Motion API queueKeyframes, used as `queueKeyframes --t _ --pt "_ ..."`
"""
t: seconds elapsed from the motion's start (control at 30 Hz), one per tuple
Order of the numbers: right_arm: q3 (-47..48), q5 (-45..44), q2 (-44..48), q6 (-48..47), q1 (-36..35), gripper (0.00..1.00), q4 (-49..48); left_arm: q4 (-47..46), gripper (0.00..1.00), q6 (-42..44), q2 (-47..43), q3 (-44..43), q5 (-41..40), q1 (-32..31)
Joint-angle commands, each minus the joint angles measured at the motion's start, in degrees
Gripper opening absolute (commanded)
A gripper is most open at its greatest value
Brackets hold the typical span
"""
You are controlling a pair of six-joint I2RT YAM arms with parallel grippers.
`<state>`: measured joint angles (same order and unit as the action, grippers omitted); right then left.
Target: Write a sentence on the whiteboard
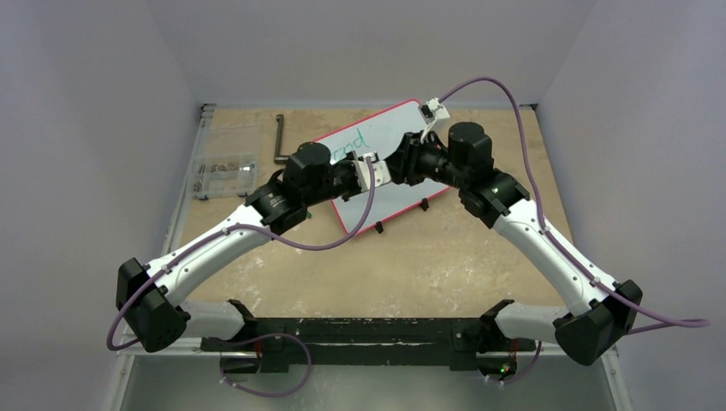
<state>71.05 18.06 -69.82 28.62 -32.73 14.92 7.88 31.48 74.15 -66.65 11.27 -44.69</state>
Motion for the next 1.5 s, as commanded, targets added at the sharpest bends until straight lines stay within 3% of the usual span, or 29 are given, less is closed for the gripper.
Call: queueKeyframes --t 0.0,0.33,0.7,0.93,1.07,1.27,1.4,1.43,1.47 --pt "1.88 1.61 -0.52 0.79 -0.29 0.32 -2.85 -1.62 0.0 -0.32 0.01 -3.22 0.3 0.13" --pt "1.75 2.48 -0.73 0.95 -0.31 0.29 -3.49 -0.63 0.0 5.84 -1.35 -1.6 2.22 0.19" --pt "1.52 3.8 -1.19 1.61 -0.39 0.14 -4.26 0.31 0.0 10.45 -1.35 -1.36 2.85 0.3" --pt "1.73 3.93 -0.93 1.8 -0.31 0.22 -4.51 1.22 0.0 12.17 -0.86 -1.82 1.75 0.39" --pt "1.89 4.28 -1.49 1.91 -0.33 0.17 -4.51 0.97 0.0 12.2 -0.7 -1.91 2.15 0.39" --pt "1.59 4.89 -1.94 1.97 -0.4 0.01 -4.63 0.81 0.0 11.98 -0.33 -2.53 2.47 0.39" --pt "0.97 5.75 -2.03 1.83 -0.4 0.0 -5.03 -0.05 0.0 11.23 0.11 -3.04 0.75 0.35" --pt "0.64 5.72 -1.95 1.77 -0.4 0.0 -5.27 -0.62 0.02 10.33 0.13 -3.04 -0.31 0.38" --pt "0.38 5.21 -1.72 1.62 -0.39 0.0 -5.45 -0.82 0.11 9.67 0.09 -3.07 -0.67 0.58"
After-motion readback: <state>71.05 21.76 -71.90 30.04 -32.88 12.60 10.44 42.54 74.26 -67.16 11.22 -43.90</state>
